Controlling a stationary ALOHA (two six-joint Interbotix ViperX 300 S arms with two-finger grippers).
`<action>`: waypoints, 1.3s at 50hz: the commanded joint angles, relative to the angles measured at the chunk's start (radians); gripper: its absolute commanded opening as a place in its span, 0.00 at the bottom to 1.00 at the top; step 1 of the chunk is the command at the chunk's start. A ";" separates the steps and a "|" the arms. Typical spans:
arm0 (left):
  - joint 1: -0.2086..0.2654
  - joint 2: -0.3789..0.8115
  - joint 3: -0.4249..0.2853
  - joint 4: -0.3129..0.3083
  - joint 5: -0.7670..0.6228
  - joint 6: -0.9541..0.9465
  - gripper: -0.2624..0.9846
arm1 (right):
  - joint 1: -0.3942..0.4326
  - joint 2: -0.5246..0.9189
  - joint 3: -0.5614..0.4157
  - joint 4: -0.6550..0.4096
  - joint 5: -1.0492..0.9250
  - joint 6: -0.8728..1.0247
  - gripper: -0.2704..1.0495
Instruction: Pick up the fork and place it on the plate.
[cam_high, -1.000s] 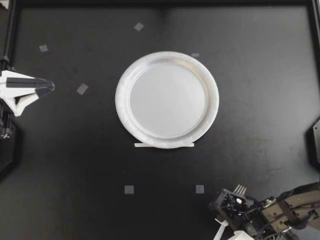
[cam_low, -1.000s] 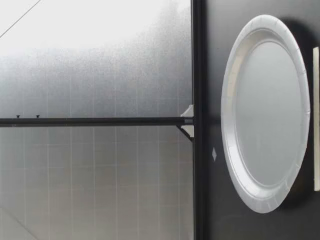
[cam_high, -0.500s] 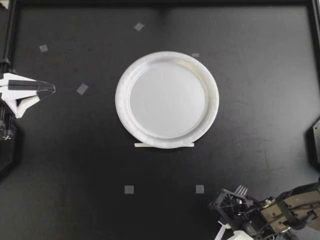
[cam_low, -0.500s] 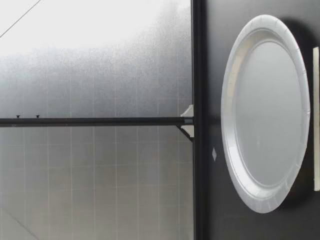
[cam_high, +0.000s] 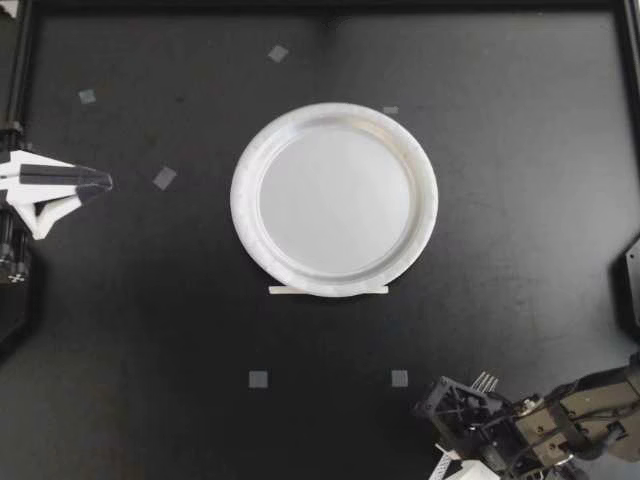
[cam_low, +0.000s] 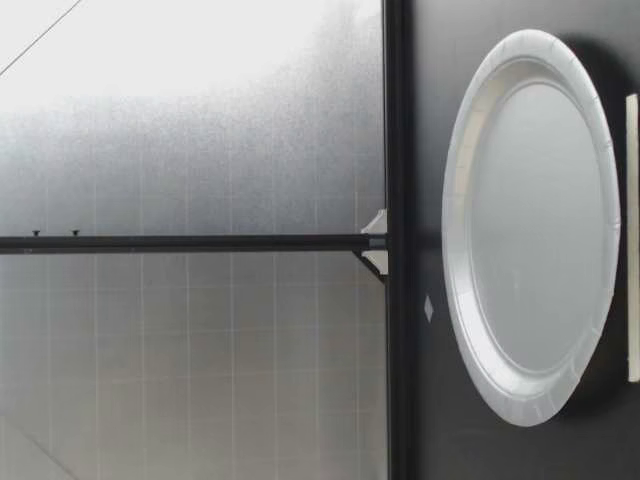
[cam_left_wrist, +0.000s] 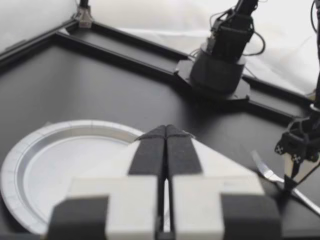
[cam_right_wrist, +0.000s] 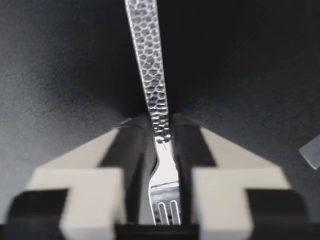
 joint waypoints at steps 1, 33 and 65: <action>0.002 0.002 -0.009 0.003 -0.005 -0.002 0.13 | -0.006 -0.009 -0.021 0.002 0.008 0.000 0.39; 0.002 -0.003 -0.044 0.037 -0.003 0.046 0.14 | -0.244 -0.195 -0.227 -0.003 -0.041 0.195 0.28; 0.002 0.026 -0.201 0.183 0.044 0.434 0.77 | -0.416 -0.328 -0.067 0.129 -0.973 0.426 0.28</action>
